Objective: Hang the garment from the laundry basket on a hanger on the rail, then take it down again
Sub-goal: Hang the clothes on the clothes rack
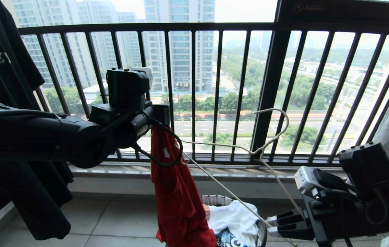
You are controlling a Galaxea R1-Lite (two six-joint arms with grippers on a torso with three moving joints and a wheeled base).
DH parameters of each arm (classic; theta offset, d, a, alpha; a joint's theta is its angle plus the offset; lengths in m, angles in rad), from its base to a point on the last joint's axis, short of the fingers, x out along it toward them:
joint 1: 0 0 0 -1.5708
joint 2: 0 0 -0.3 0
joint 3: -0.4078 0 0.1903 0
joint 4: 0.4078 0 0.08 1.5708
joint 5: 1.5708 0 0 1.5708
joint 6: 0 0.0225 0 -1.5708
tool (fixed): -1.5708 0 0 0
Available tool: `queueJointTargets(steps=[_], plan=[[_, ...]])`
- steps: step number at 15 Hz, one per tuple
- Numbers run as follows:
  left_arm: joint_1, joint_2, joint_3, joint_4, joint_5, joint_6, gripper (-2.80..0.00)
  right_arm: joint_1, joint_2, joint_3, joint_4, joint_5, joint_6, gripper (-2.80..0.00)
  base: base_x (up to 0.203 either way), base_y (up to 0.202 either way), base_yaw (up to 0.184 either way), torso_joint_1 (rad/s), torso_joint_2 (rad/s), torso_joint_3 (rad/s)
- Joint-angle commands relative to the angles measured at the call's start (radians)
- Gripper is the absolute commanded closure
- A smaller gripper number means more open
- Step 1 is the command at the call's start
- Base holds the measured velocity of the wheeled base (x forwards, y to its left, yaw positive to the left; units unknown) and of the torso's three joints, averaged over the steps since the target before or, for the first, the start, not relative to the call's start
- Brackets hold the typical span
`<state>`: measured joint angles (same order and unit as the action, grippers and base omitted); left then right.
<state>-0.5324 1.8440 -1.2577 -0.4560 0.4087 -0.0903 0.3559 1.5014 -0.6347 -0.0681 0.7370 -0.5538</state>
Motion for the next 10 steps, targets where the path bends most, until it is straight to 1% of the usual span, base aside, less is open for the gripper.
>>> queueJointTargets(steps=[1, 4, 6, 10], plan=[[0.0, 0.015, -0.022, 0.0, 0.004, -0.002, 0.0, 0.037, 0.019, 0.008, 0.001, 0.002, -0.003, 0.0, 0.0, 0.0, 0.0, 0.0, 0.0, 0.0], [-0.001, 0.017, -0.009, 0.0, 0.004, -0.002, 0.0, 0.061, 0.019, 0.013, -0.001, 0.002, 0.0, 0.0, 0.0, 0.0, 0.0, 0.0, 0.0, 0.0], [-0.008, 0.015, -0.01, 0.0, 0.004, -0.002, 0.0, 0.063, 0.024, 0.009, -0.001, 0.004, 0.008, 0.0, 0.0, 0.0, 0.0, 0.0, 0.0, 0.0], [-0.054, 0.013, 0.006, 0.016, 0.002, -0.002, 0.0, 0.089, 0.025, -0.003, -0.001, 0.004, 0.04, 0.0, 0.0, 0.0, 0.0, 0.0, 0.0, 0.0]])
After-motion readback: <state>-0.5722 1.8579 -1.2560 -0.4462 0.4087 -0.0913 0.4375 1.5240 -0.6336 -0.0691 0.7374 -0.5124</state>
